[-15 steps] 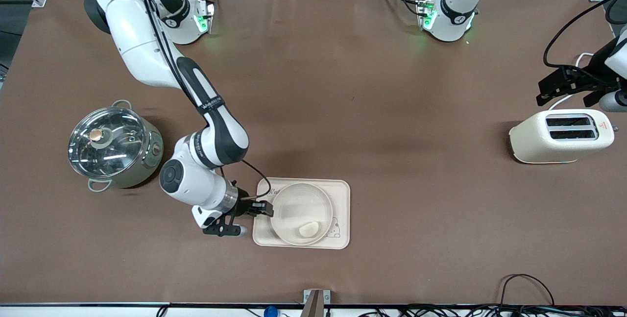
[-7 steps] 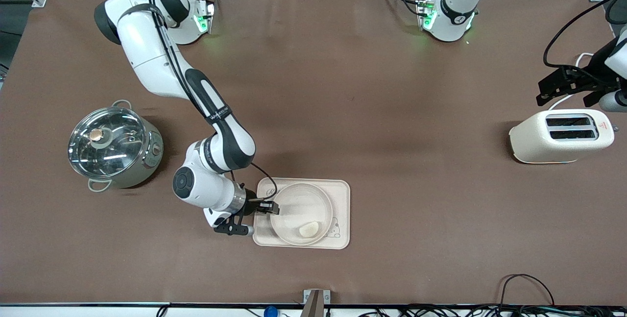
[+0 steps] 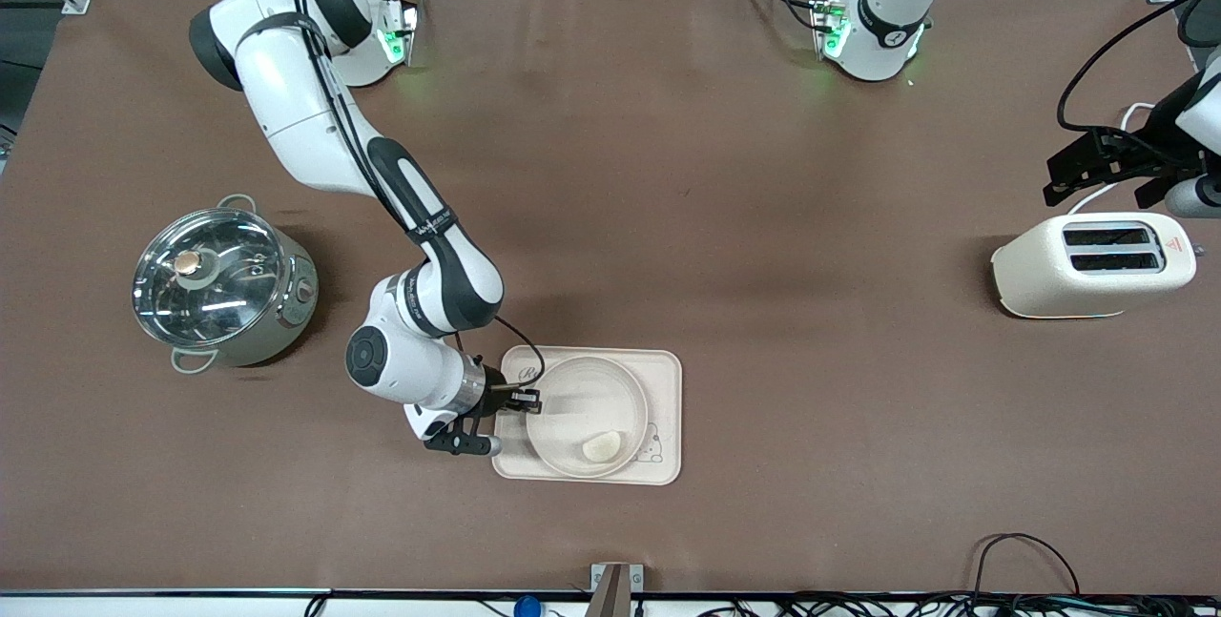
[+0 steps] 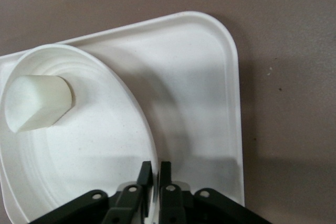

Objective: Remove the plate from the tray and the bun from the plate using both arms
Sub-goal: 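Close the right gripper on the plate rim, then lift the plate with the bun off the tray with the right gripper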

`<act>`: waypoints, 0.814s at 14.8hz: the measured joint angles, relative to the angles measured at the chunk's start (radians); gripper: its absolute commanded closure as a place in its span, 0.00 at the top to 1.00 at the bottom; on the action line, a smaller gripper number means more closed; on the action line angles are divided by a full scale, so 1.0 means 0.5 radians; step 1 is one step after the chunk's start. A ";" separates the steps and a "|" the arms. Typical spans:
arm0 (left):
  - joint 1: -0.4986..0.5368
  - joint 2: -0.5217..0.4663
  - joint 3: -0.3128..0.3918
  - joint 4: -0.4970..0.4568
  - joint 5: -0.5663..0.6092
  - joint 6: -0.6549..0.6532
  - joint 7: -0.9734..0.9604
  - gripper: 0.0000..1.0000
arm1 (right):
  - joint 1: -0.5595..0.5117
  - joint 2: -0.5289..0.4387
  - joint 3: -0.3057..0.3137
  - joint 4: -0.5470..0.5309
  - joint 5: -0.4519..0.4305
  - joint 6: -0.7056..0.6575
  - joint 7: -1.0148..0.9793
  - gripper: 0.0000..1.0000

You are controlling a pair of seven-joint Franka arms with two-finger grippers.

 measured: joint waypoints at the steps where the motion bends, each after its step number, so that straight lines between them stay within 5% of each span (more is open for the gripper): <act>1: 0.000 0.000 0.000 0.000 0.000 0.000 0.000 1.00 | 0.000 0.000 0.000 0.004 0.000 0.000 0.000 0.04; 12: -0.001 0.000 0.000 0.000 0.000 0.000 0.000 1.00 | -0.016 -0.088 -0.003 0.101 0.057 -0.225 0.012 0.01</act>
